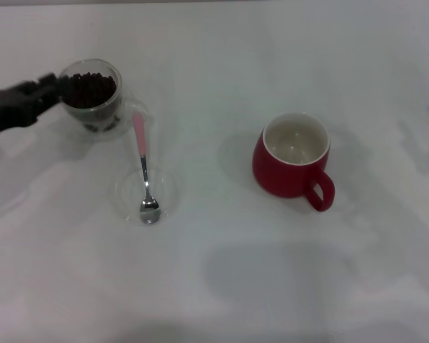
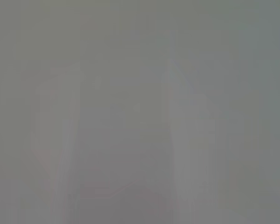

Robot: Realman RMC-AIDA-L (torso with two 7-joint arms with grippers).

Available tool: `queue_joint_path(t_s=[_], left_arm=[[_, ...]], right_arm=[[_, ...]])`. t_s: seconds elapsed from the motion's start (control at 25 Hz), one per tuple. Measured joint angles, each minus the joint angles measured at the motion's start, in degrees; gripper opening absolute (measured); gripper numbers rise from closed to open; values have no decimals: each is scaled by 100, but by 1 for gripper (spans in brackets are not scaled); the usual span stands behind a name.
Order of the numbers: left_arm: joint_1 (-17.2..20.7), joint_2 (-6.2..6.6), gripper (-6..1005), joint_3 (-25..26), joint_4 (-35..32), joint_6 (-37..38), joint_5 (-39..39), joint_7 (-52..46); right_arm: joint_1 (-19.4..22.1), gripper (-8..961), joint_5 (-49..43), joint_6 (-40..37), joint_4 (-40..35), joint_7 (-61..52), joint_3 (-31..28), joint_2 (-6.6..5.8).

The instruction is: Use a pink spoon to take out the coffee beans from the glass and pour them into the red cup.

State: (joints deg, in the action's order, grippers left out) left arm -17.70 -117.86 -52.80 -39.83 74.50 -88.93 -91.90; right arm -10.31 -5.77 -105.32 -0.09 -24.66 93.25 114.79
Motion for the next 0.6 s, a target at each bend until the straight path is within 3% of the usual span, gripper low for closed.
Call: queue_joint_path(t_s=[0.2, 0.36, 0.44, 0.6], left_arm=[[110, -92, 337, 806, 144, 252, 92, 1460], [215, -98, 388, 1133, 533, 255, 571, 2273], [404, -96, 417, 1602, 984, 249, 1259, 3120], [590, -105, 532, 1958, 1422, 259, 1979, 3890]], right_arm=[[33, 666, 20, -273, -1, 76, -5, 7], [57, 666, 29, -411, 31, 172, -89, 7], [62, 666, 32, -413, 57, 179, -170, 8], [100, 666, 38, -242, 73, 195, -461, 8]])
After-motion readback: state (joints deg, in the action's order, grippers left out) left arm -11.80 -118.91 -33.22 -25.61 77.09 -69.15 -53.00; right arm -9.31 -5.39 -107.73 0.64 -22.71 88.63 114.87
